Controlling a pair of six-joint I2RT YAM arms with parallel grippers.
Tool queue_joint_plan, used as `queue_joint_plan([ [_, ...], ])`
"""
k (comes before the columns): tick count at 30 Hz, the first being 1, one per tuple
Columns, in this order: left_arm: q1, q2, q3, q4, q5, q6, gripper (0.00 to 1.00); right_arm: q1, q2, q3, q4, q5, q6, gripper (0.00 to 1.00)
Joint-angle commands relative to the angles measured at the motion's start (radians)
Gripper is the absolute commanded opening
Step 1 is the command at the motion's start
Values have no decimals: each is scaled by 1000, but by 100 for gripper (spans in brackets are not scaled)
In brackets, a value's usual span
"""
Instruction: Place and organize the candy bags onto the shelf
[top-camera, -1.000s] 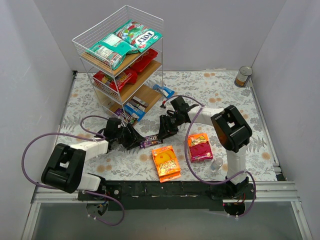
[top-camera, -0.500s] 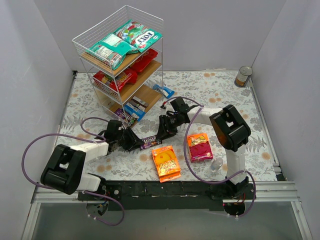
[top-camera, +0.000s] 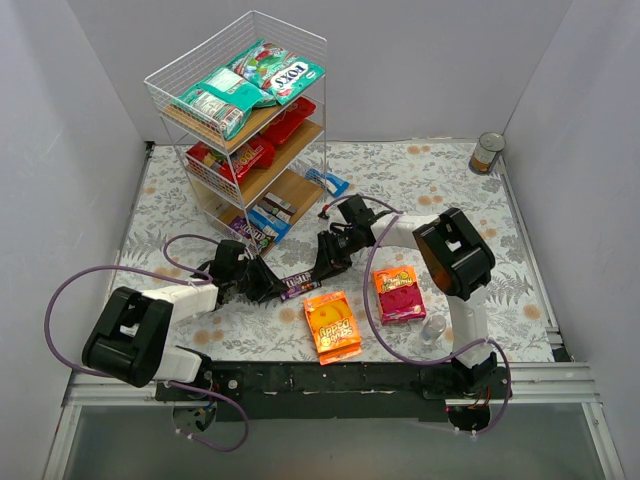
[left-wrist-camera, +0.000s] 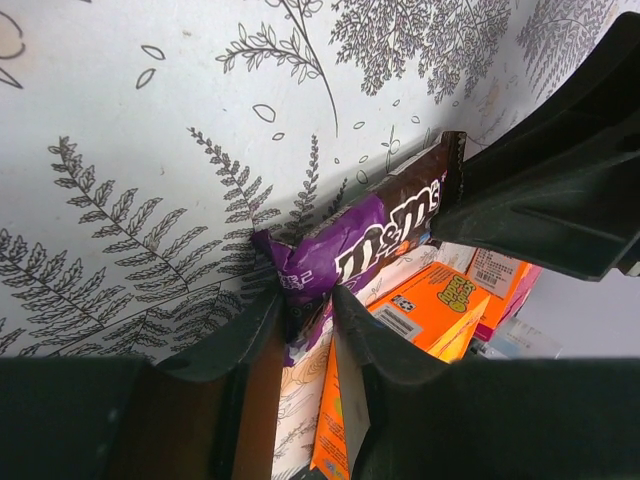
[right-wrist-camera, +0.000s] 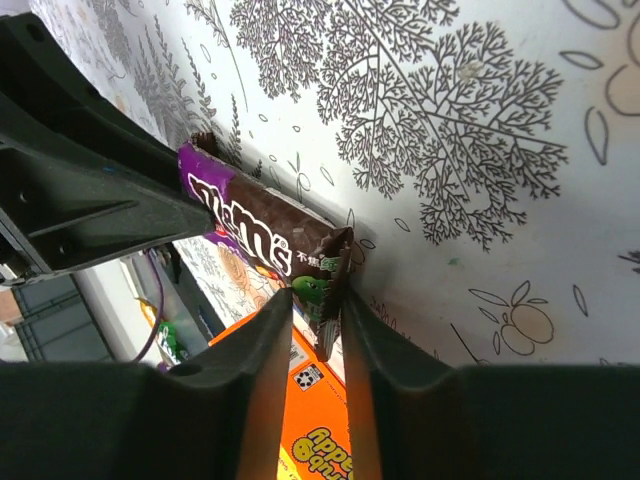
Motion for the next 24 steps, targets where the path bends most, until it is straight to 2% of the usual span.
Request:
queue_joint_plan([
  [1,-13,7,7,4,20,25,24,28,46,6,-23,39,-31,32],
  [4,-17,10,9,10,28,31,24,32,55,21,-38,48,-44,29],
  [6,-20,7,9,10,31,34,24,33,58,27,-46,62,-44,18],
  [8,-20,-5,7,6,25,33,25,33,58,29,-46,79,-34,2],
  [11,-21,-35,15,-29,-7,37,29,32,37,18,-37,103,-21,1],
  [14,-21,-72,30,-99,-45,50,42,19,-3,-15,11,120,2,1],
  [15,-20,-109,38,-118,-78,51,51,7,-34,-31,34,122,24,1],
  [18,-21,-190,56,-192,-153,60,68,-28,-89,-60,90,122,70,1],
  [19,-22,-212,61,-209,-168,62,77,-39,-105,-63,100,125,76,1],
  [24,-20,-316,92,-304,-250,82,95,-108,-186,-42,146,131,119,1],
])
